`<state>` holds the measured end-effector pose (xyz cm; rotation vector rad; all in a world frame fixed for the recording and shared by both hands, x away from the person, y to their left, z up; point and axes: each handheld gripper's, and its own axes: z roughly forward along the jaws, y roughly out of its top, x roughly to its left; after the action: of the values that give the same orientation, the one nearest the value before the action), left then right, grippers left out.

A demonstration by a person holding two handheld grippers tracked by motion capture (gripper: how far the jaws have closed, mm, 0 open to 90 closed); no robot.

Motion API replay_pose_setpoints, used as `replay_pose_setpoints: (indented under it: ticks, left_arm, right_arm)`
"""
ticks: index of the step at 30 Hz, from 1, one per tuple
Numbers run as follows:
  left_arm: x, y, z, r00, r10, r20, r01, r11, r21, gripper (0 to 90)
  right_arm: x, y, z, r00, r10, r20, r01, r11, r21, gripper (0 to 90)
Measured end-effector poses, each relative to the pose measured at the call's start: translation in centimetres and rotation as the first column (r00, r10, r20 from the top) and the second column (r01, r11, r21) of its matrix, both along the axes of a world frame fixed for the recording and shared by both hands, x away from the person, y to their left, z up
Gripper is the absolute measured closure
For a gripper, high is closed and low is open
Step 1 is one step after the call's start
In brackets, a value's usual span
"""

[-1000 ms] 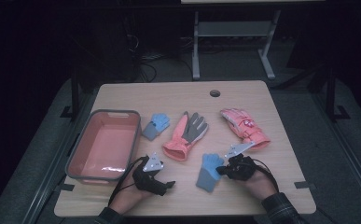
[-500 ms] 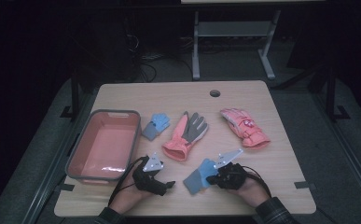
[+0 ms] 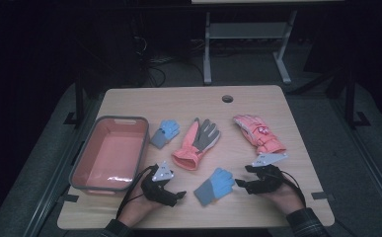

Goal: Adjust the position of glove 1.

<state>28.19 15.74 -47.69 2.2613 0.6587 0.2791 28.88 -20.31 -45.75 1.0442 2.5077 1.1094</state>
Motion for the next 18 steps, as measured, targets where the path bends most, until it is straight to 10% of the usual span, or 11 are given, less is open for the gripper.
replay_pose_setpoints:
  ticks: [6,18]
  left_arm:
    - [0.2,0.0,0.6,0.9997,0.021,-0.010,-0.021,0.9997,0.015,28.6]
    - [0.8,-1.4,2.9,0.9961,0.080,-0.036,-0.080,0.9968,-0.003,89.2]
  right_arm:
    - [0.7,-1.9,-1.4,0.9968,-0.080,0.006,0.080,0.9952,-0.057,16.6]
    - [1.0,-2.1,-2.4,0.9923,-0.117,0.042,0.118,0.9926,-0.029,11.5]
